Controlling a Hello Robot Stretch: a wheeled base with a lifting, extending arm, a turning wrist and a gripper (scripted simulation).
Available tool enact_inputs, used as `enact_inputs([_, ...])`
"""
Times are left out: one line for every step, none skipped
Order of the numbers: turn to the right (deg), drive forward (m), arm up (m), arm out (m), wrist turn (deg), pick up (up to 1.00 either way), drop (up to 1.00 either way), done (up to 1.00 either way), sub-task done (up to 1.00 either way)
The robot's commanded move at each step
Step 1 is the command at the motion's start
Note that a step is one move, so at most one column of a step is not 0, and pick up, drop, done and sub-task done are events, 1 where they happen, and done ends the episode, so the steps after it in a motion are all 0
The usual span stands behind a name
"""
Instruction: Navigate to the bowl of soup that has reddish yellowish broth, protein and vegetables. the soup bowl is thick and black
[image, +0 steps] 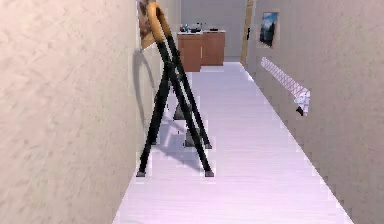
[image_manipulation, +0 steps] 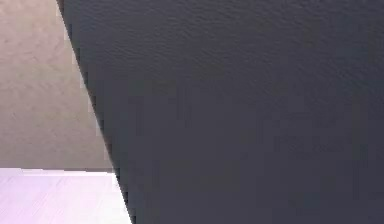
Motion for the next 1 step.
enact_inputs([9.0,0.0,0.0,0.0,0.0,0.0,0.0,0.0,0.0])
